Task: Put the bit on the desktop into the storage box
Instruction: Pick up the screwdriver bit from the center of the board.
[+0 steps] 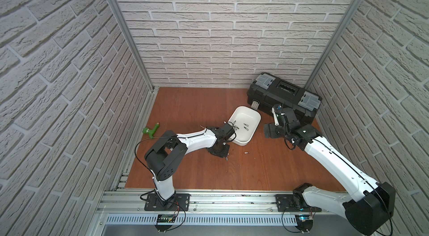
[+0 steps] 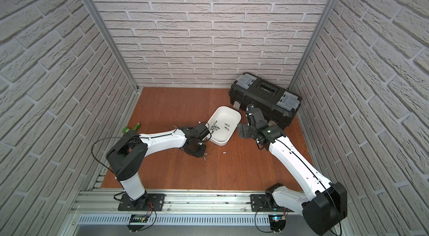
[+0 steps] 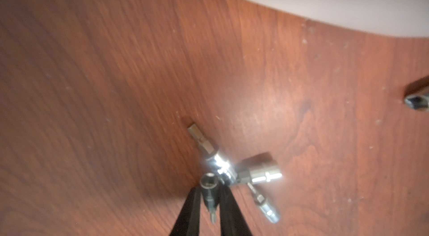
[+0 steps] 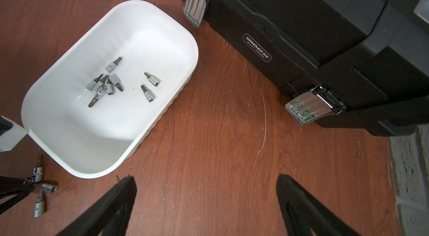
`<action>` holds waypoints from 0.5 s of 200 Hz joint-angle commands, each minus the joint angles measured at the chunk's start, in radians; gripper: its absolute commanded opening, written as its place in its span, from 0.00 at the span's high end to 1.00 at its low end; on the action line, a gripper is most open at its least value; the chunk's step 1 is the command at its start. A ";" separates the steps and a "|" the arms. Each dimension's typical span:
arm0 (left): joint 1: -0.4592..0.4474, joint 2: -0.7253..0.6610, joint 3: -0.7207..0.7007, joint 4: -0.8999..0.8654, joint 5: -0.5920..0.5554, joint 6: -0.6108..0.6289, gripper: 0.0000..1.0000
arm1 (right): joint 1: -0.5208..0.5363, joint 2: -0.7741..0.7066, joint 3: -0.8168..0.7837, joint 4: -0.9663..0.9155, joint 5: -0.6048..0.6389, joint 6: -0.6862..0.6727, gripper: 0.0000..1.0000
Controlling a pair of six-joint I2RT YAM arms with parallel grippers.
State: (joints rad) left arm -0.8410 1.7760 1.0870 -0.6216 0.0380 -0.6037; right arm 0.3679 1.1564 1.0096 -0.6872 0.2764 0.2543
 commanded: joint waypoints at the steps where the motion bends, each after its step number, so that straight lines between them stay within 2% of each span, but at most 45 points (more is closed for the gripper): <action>1: 0.003 0.019 -0.019 -0.022 -0.003 0.001 0.85 | -0.010 -0.004 -0.002 0.023 0.013 0.003 0.01; 100: 0.014 -0.095 -0.005 -0.085 -0.056 0.020 0.87 | -0.011 -0.028 -0.005 0.020 0.023 0.007 0.01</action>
State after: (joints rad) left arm -0.8349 1.7386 1.0779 -0.6579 0.0105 -0.6022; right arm 0.3676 1.1564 1.0096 -0.6872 0.2771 0.2546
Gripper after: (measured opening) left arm 0.130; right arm 0.989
